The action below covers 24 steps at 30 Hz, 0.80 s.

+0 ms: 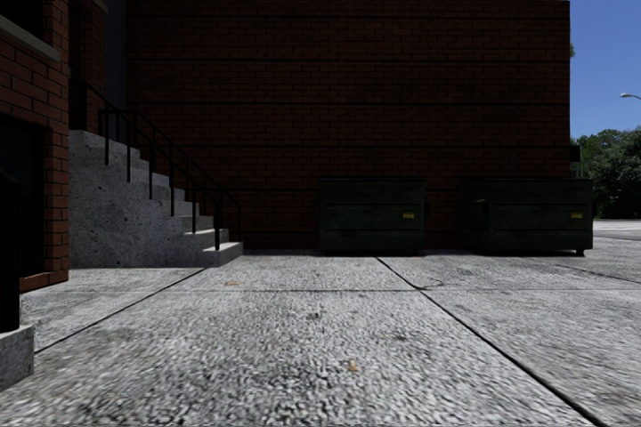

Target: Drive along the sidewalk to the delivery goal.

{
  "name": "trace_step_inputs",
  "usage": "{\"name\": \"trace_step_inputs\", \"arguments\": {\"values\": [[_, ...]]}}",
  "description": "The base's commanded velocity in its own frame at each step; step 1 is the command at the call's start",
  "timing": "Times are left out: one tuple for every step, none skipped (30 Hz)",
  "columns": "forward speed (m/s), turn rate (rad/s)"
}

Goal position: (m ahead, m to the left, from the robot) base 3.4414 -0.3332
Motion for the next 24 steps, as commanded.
{"name": "trace_step_inputs", "arguments": {"values": [[1.56, 0.0], [1.54, 0.0], [1.53, 0.0], [1.53, 0.0], [1.52, 0.0], [1.5, 0.0], [1.45, 0.0], [1.45, 0.0], [1.41, 0.0], [1.36, 0.0], [1.34, 0.0], [1.34, 0.0], [1.32, 0.0], [1.32, 0.0], [1.3, 0.0], [1.28, 0.0], [1.28, 0.0], [1.24, 0.0], [1.2, 0.0], [1.18, 0.0], [1.18, 0.0], [1.16, 0.0], [1.15, 0.0], [1.14, 0.0]]}}
